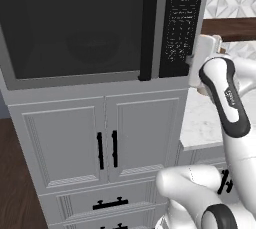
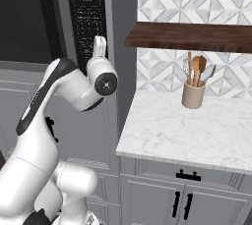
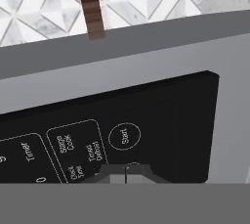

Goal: Open the microwave, place the bowl with waffle inside the microwave, then close the microwave door and turn it on.

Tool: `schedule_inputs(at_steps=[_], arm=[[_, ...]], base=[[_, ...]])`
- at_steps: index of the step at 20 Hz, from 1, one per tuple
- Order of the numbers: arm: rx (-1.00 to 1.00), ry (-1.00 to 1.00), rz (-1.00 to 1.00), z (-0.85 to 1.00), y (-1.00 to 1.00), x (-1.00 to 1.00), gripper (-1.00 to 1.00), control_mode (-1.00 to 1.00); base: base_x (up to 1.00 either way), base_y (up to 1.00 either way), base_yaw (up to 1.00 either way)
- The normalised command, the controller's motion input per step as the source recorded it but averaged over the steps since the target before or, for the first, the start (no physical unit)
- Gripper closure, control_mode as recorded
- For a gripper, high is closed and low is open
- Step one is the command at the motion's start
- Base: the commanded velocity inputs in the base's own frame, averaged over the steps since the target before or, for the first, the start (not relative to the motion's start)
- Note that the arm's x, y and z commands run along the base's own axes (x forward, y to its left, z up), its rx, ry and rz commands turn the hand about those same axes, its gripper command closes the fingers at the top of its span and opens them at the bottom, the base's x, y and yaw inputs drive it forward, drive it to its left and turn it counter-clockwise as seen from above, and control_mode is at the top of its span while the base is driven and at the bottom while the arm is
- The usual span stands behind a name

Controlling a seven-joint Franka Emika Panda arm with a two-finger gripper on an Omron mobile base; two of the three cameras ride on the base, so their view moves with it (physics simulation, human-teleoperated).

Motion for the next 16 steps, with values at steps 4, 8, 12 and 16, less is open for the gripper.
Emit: schedule_inputs(at_steps=[4, 8, 12, 16], arm=[[0.00, 0.00, 0.00, -0.16, 0.00, 0.30, 1.00, -1.00], [-0.05, 0.00, 0.00, -0.19, 0.17, 0.38, 1.00, -1.00], [-0.07, 0.00, 0.00, -0.15, 0.20, 0.49, 1.00, -1.00], [-0.04, 0.00, 0.00, -0.11, 0.09, 0.51, 1.00, -1.00]], base=[[0.00, 0.00, 0.00], [0.00, 0.00, 0.00], [0.00, 0.00, 0.00], [0.00, 0.00, 0.00]])
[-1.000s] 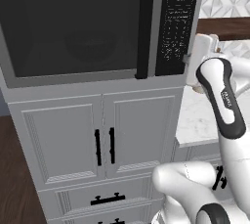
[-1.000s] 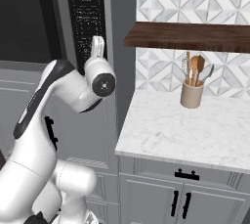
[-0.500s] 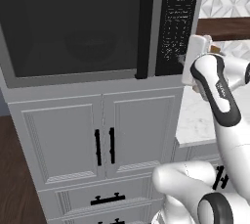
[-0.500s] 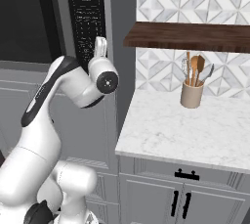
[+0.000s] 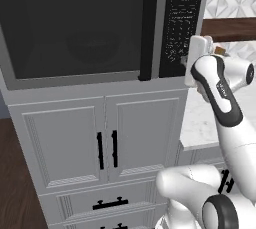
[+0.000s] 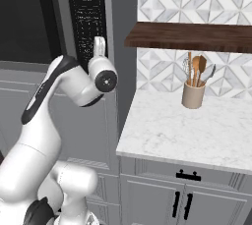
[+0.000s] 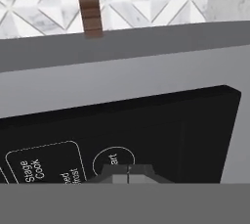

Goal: Open the microwave, place the bowl with waffle inside the microwave, then close the microwave door and turn it on.

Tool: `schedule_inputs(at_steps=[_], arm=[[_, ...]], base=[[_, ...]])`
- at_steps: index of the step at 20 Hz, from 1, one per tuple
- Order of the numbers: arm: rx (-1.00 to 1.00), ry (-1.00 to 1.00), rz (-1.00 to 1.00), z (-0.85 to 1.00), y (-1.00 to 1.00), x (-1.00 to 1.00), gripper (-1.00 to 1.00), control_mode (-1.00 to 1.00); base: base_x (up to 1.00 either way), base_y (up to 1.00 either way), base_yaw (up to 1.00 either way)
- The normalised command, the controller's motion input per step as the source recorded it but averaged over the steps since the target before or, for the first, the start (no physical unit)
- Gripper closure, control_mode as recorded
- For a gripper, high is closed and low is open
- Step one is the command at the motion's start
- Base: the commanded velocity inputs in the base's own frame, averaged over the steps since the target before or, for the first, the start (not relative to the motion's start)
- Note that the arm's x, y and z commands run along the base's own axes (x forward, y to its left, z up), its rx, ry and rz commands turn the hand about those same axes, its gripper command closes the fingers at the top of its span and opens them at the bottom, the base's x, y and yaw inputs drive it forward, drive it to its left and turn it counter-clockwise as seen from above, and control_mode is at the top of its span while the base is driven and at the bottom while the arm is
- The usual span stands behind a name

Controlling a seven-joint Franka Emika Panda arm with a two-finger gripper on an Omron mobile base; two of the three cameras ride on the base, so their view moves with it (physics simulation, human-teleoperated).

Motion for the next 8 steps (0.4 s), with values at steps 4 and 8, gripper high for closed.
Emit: schedule_inputs(at_steps=[4, 8], arm=[[-0.18, 0.01, -0.01, -0.22, 0.33, 0.57, 1.00, -1.00], [-0.19, -0.05, -0.02, -0.04, 0.24, -0.04, 1.00, -1.00]], base=[[0.00, 0.00, 0.00], [0.00, 0.00, 0.00]])
